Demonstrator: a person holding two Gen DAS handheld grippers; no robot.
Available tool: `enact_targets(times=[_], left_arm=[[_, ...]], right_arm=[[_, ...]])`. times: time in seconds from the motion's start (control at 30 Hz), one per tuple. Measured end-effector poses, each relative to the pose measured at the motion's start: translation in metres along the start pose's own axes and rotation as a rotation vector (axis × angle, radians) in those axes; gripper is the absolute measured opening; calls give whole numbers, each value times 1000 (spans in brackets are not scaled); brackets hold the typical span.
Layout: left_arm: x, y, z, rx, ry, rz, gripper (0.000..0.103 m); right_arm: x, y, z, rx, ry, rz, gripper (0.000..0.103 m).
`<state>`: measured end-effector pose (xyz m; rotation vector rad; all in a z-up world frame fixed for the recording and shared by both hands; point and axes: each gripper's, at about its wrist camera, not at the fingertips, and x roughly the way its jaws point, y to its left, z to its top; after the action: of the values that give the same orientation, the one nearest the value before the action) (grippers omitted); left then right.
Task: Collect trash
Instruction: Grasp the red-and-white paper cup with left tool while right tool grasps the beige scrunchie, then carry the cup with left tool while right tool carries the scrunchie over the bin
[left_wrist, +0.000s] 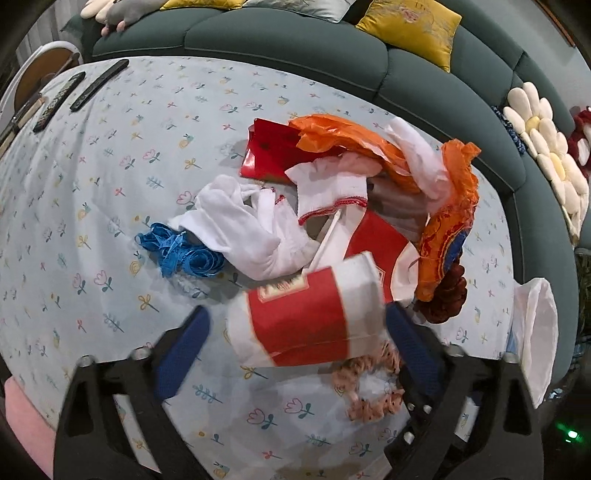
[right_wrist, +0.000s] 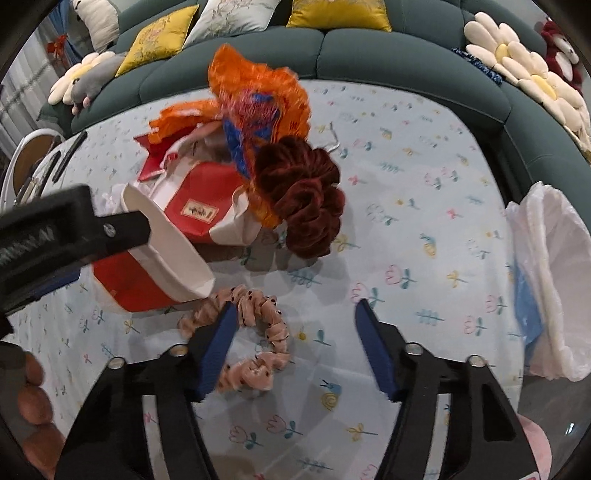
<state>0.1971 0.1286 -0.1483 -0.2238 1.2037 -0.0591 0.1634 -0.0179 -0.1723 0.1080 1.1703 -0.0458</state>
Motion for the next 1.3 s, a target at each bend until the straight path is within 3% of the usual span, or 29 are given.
enact_targets(times=[0.23, 0.33, 0.5, 0.67, 0.83, 0.93, 1.0, 1.07, 1.3], left_arm=[[-10, -2, -6, 43, -36, -23, 70], [-11, -4, -9, 50, -38, -25, 69], [-6, -1, -16, 47, -22, -11, 82], [-1, 0, -17, 45, -26, 23, 83], [4, -1, -17, 22, -21, 0, 80], [9, -1, -19, 17, -1, -23, 57], [9, -2, -23, 19, 11, -39, 37], [6, -5, -25, 24, 14, -51, 25], [-15, -18, -31, 56, -20, -58, 3]], right_arm=[[16, 3, -14, -12, 62, 26, 19], [16, 0, -21, -4, 55, 25, 13], [14, -4, -25, 7, 63, 25, 8], [3, -16, -30, 30, 61, 23, 8], [-6, -27, -31, 52, 50, 23, 8], [-13, -30, -28, 55, 39, 19, 8], [-17, -36, -25, 58, 30, 18, 8], [-25, -43, -24, 64, 16, 16, 8], [-50, -52, -10, 94, -43, 17, 8]])
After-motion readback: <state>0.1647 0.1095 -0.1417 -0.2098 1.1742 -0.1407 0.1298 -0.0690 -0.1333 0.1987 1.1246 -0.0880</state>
